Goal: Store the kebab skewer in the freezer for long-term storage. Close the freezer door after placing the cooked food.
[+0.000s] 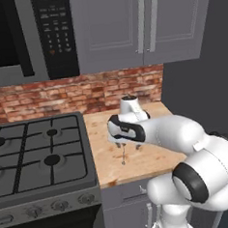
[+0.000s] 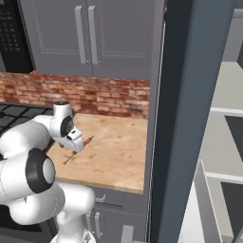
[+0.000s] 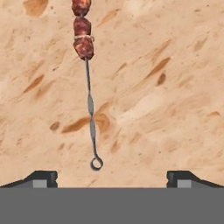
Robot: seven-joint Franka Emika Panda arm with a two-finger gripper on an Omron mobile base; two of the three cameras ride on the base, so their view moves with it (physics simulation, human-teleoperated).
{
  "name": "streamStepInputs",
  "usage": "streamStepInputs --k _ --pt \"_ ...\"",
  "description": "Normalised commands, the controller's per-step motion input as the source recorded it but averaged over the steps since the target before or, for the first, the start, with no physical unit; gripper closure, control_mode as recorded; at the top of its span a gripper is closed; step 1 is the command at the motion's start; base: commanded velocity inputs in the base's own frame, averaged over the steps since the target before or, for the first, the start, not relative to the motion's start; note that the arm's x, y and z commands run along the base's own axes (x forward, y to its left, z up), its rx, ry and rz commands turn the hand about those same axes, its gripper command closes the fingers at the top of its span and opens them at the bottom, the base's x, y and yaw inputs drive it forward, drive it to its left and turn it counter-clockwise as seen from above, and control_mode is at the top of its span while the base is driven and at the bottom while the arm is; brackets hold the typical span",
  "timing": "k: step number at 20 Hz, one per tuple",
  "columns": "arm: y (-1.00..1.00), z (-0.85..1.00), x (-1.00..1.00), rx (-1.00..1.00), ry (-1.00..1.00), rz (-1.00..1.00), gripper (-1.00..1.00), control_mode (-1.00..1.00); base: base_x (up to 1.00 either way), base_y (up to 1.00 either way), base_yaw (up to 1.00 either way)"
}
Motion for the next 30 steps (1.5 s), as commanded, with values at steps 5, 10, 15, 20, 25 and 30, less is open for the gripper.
streamStepInputs --k 5,10,15,20,25,30 --pt "0.19 -0.33 0.08 0.00 0.01 -0.01 -1.00 -1.00 0.00 0.00 0.00" --pt "0.00 -0.53 0.07 0.00 0.00 0.00 -1.00 -1.00 0.00 0.00 0.00" --pt "0.00 -0.47 0.02 0.00 0.00 0.00 -1.00 -1.00 0.00 0.00 0.00" --pt "0.00 -0.34 0.07 0.00 0.00 0.00 -1.00 -1.00 0.00 0.00 0.00" --pt "0.00 -0.25 0.12 0.00 0.00 0.00 -1.00 -1.00 0.00 0.00 0.00" --pt "0.00 -0.26 0.04 0.00 0.00 0.00 -1.00 -1.00 0.00 0.00 0.00"
